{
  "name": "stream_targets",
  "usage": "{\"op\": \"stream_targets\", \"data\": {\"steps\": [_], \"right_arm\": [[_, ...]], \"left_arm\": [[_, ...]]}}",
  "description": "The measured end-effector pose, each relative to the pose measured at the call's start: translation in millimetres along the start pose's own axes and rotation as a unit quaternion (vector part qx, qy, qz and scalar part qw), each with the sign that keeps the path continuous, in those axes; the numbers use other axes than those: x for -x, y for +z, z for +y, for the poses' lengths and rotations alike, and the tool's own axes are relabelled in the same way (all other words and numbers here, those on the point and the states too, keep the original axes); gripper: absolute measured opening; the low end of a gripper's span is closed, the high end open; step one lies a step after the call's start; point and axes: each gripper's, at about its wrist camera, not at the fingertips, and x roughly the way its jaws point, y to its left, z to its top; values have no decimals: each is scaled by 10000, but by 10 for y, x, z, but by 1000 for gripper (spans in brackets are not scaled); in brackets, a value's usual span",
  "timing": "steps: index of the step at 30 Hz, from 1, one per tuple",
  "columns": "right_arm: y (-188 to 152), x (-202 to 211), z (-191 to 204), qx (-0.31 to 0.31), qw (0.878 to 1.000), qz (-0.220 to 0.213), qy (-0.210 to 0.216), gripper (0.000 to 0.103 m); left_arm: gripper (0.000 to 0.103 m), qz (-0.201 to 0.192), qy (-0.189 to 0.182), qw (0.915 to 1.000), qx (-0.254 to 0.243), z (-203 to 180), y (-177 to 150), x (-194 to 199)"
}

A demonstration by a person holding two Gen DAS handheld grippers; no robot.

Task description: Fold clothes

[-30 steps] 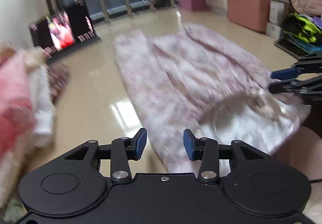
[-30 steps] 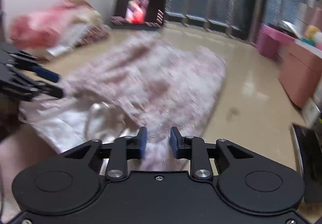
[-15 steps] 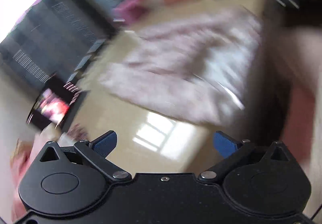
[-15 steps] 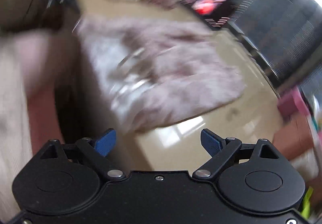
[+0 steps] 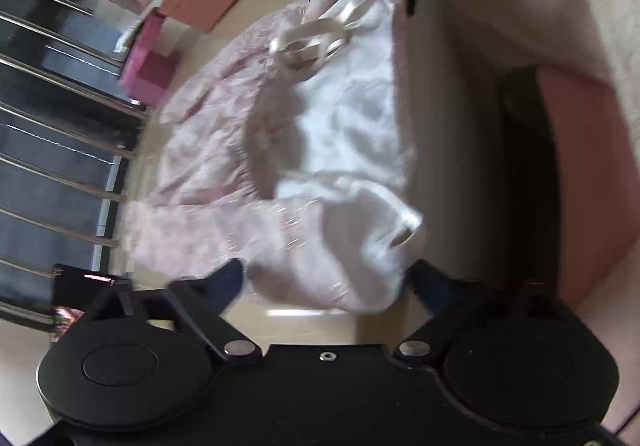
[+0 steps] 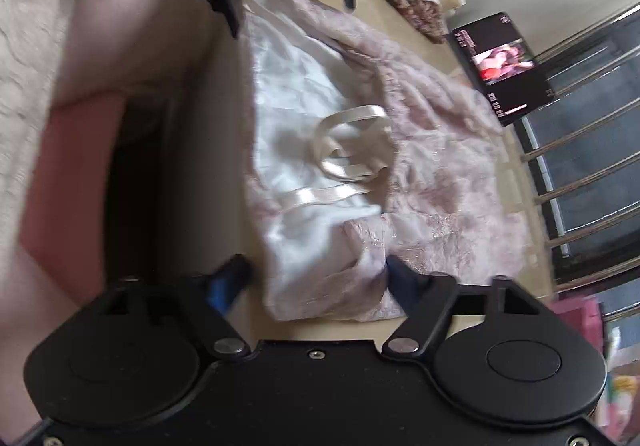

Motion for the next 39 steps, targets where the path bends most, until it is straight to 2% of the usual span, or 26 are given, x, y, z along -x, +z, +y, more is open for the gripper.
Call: {"op": "stream_targets", "data": {"steps": [5,7,8,9,10,14,18,20,23,26,28,29,30,32,34,35,37,39], "right_arm": [[-40,132,130,169,9995,-138,-210,52],[-33,204,165,211,9992,-188,-269,35],[-21,254,176,228,9991,-210,-283,29],[-9,304,186,245,9990,-232,-296,16],[8,359,198,255,9990,-234,-291,8],[107,552,183,127,9994,-313,-79,6],[230,915,36,-516,9956,-572,528,5],[263,1139,-103,-936,9877,-773,989,5],[265,1452,-413,-1545,9643,-1093,1851,5],[194,1621,-841,-2183,9332,-1503,2427,5],[84,1527,-1136,-2645,9123,-1650,2655,5],[15,1447,-1272,-2880,9009,-1691,2771,5],[-53,1367,-1408,-3112,8888,-1731,2886,5],[-195,1166,-1662,-3608,8593,-1796,3148,5],[-361,849,-1897,-4158,8243,-1756,3417,5],[-440,677,-1984,-4433,8103,-1679,3445,5],[-608,295,-2129,-5033,7759,-1478,3505,6],[-797,-110,-2183,-5663,7425,-1151,3387,10]], "left_arm": [[58,-86,141,9987,-484,-192,-28,95],[36,-150,113,9986,-492,-199,-21,197],[29,-173,78,9988,-453,-184,-17,255],[17,-173,25,9991,-390,-158,-13,315],[12,-177,-34,9993,-336,-140,-11,377],[9,-238,-357,9991,-26,-66,11,620],[7,-497,-942,9911,801,179,1,1004],[7,-638,-1166,9846,1135,317,-17,1207],[7,-892,-1603,9700,1595,595,-56,1491],[7,-1248,-1942,9481,2189,996,-140,1625],[7,-1426,-1946,9383,2479,1216,-189,1577],[7,-1525,-2025,9310,2626,1333,-216,1512],[7,-1653,-2182,9195,2821,1451,-251,1434],[7,-1864,-2549,8900,3288,1693,-350,1214],[7,-1938,-2750,8658,3705,1929,-441,935],[7,-1953,-2832,8508,3972,2047,-505,766],[7,-1928,-2920,8155,4610,2255,-655,398],[7,-1700,-2898,7712,5407,2362,-853,-65]]}}
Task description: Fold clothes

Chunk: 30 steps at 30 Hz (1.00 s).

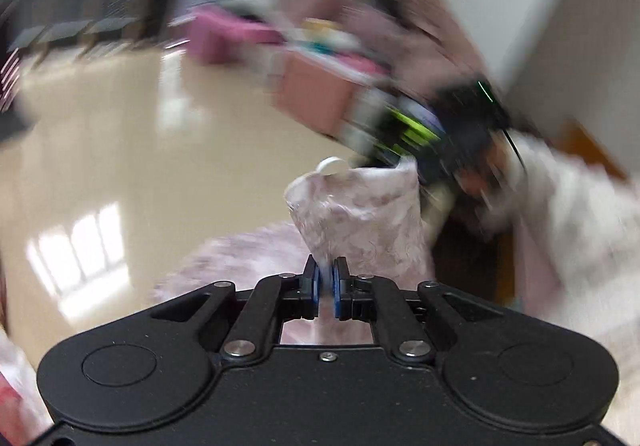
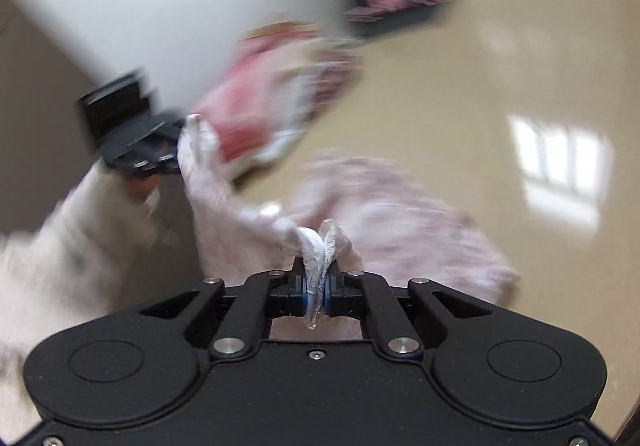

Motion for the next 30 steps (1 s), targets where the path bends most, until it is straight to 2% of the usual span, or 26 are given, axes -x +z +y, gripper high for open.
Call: {"op": "stream_targets", "data": {"steps": [3,5,6,7,9,12,15,17,20,21,23,24,25,27,30], "right_arm": [[-89,-209,-597,-1187,9926,-244,-50,12],[-242,-276,-786,-1673,9845,-517,69,23],[-321,-280,-823,-1793,9816,-647,135,32],[-388,-276,-834,-1866,9791,-782,177,41],[-533,-196,-841,-2057,9728,-1025,299,48],[-717,-109,-838,-2284,9635,-1332,419,49],[-799,-174,-803,-2406,9582,-1490,414,49],[-839,-214,-750,-2460,9560,-1530,472,49],[-847,-228,-640,-2407,9569,-1559,448,50],[-857,-231,-600,-2369,9579,-1579,381,52],[-850,-248,-532,-2251,9621,-1537,40,52],[-849,-269,-498,-2181,9641,-1501,-196,50],[-844,-300,-473,-2148,9645,-1490,-381,33],[-866,-310,-477,-2339,9586,-1581,-366,3],[-1012,-168,-470,-2631,9415,-2075,364,3]], "left_arm": [[10,-16,61,9951,987,502,-93,-319],[16,-91,-93,9892,1461,707,-215,-449],[28,-159,-180,9867,1605,749,-273,-467],[43,-227,-267,9839,1750,791,-332,-486],[52,-367,-448,9796,1924,821,-415,-512],[52,-573,-671,9750,2041,810,-490,-523],[49,-671,-637,9760,1970,715,-519,-569],[36,-675,-549,9786,1862,605,-598,-546],[25,-813,-517,9793,1780,484,-694,-516],[18,-872,-477,9793,1764,459,-731,-502],[13,-1022,-318,9788,1746,421,-787,-489],[10,-1110,-250,9779,1757,404,-814,-482],[9,-1206,-201,9764,1782,385,-844,-470],[7,-1524,-162,9721,1776,313,-911,-389],[7,-1896,-100,9649,1816,235,-1028,-288]]}}
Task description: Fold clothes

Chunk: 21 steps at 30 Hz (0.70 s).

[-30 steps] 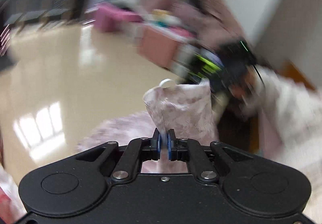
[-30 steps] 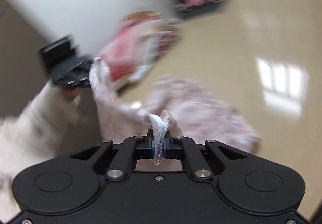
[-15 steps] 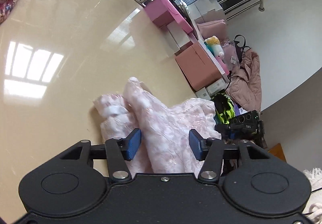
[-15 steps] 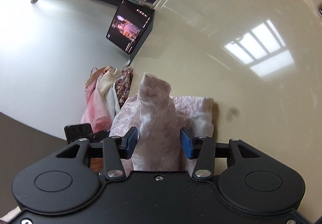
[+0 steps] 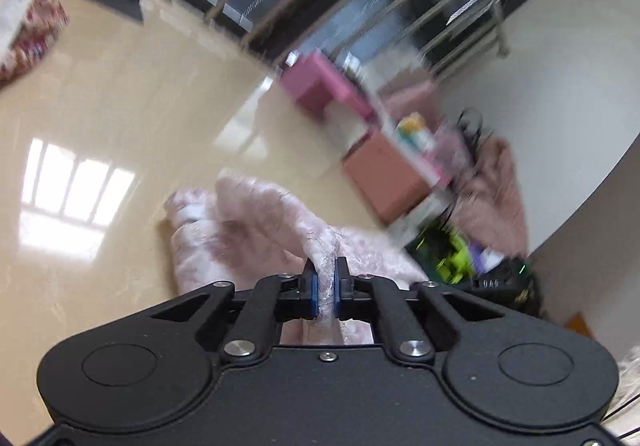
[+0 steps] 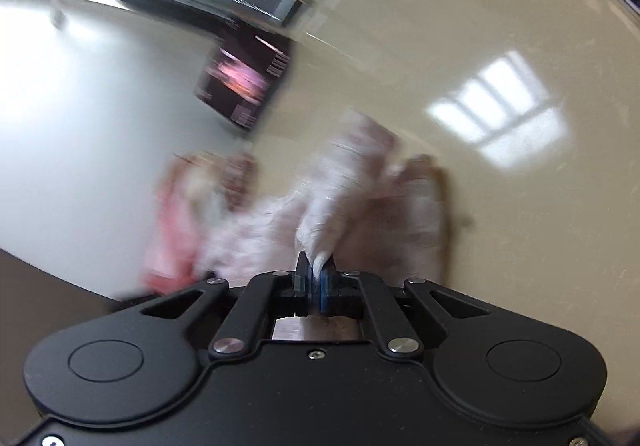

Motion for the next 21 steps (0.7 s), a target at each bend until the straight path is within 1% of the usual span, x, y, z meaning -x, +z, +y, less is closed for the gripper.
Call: {"op": "stream_targets", "data": {"steps": [1,3,4,5,6,7,8,9,10,11,12,13,15,17,18,19,21], "right_arm": [[-36,62,-30,-179,9995,-104,241,3],[-69,57,-157,-375,9992,-105,36,4],[-85,54,-219,-470,9988,-104,-70,9],[-99,5,-259,-417,9986,-45,-330,10],[-113,-43,-298,-365,9976,11,-583,2],[-120,-45,-304,-392,9980,-52,-484,8],[-128,-46,-309,-418,9983,-116,-386,11],[-137,-17,-283,-399,9983,-207,-378,20],[-146,11,-257,-379,9982,-299,-370,30],[-167,49,-222,-339,9980,-373,-380,33],[-188,87,-187,-300,9978,-446,-390,37],[-215,119,-146,-234,9979,-469,-393,38],[-268,162,-65,-102,9980,-468,-413,39],[-289,115,-37,-32,9975,-431,-565,39],[-300,92,-23,4,9971,-412,-643,35],[-311,69,-7,75,9959,-398,-807,23],[-322,12,-7,144,9933,-359,-1094,10]], "left_arm": [[7,-70,30,10000,39,5,-35,30],[8,-16,253,9994,223,91,-101,-20],[8,48,395,9986,336,149,-133,-66],[8,89,491,9978,426,198,-157,-102],[9,101,532,9973,489,238,-170,-124],[11,82,527,9969,573,272,-180,-130],[14,30,465,9966,686,291,-184,-110],[27,-23,421,9960,787,295,-183,-77],[43,-92,412,9957,825,285,-186,-24],[51,-171,414,9957,812,269,-194,43],[64,-230,404,9957,800,249,-205,101],[67,-243,374,9958,798,232,-218,148],[66,-176,390,9955,847,219,-249,204],[66,-160,438,9950,886,203,-284,244],[62,-158,461,9948,898,194,-299,258],[43,-156,485,9946,909,184,-313,271],[11,-2,652,9936,920,191,-347,235]]}}
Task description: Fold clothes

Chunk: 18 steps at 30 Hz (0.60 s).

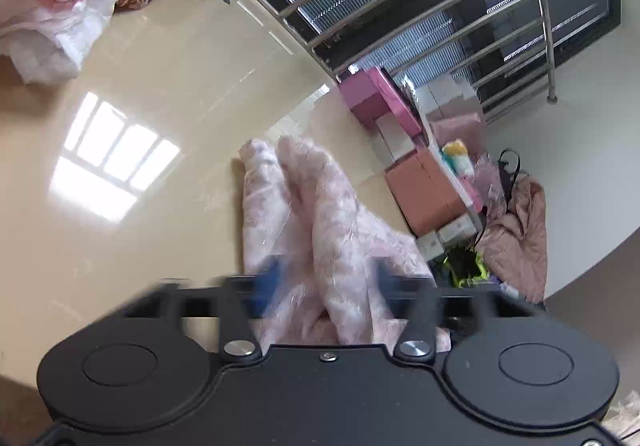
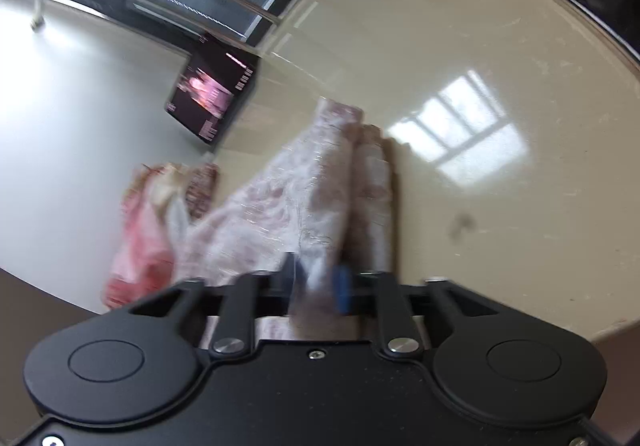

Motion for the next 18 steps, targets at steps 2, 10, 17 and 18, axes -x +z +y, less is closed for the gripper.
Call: {"op": "stream_targets", "data": {"steps": [2,10,17,18], "right_arm": [[0,-63,-30,8,9999,16,-110,2],[-64,41,196,666,9971,-189,-299,23],[-286,292,868,2224,9636,-1252,-798,45],[-326,242,987,2495,9551,-1335,-875,45]], "left_arm": [[7,81,280,9996,-70,23,-49,-59],[29,-398,689,9913,-1044,-363,-39,152],[71,-1196,1170,9558,-2419,-1002,61,177],[71,-1218,1252,9523,-2502,-1066,73,99]]}}
